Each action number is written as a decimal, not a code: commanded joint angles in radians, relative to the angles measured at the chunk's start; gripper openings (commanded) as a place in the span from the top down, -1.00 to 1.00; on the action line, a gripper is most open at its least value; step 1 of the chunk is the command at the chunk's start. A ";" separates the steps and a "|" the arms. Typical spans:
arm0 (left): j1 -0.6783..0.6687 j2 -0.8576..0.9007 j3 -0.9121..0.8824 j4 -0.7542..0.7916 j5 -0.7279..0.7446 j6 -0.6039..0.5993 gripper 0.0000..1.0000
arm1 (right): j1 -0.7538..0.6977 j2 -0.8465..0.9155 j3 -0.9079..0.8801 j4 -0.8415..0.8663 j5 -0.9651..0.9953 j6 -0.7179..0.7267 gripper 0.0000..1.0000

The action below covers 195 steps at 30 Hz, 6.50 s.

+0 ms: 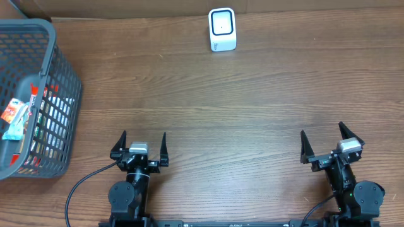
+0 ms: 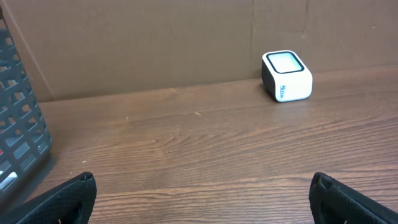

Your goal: Scan the item barcode

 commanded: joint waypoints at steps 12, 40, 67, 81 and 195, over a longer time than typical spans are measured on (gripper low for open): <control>-0.007 -0.010 -0.005 0.001 -0.006 -0.006 -1.00 | 0.005 -0.010 -0.010 0.005 0.002 0.003 -1.00; -0.007 -0.010 -0.005 0.001 -0.006 -0.006 -1.00 | 0.005 -0.010 -0.010 0.005 0.002 0.003 -1.00; -0.006 0.000 0.082 0.043 -0.039 -0.006 -1.00 | 0.005 -0.010 -0.010 0.006 -0.018 0.124 -1.00; 0.001 0.632 0.928 -0.424 -0.119 -0.077 -1.00 | 0.005 -0.010 -0.005 0.006 -0.039 0.129 -1.00; 0.782 2.160 2.878 -1.410 0.311 -0.136 0.92 | 0.005 -0.010 -0.004 0.002 -0.132 0.143 -1.00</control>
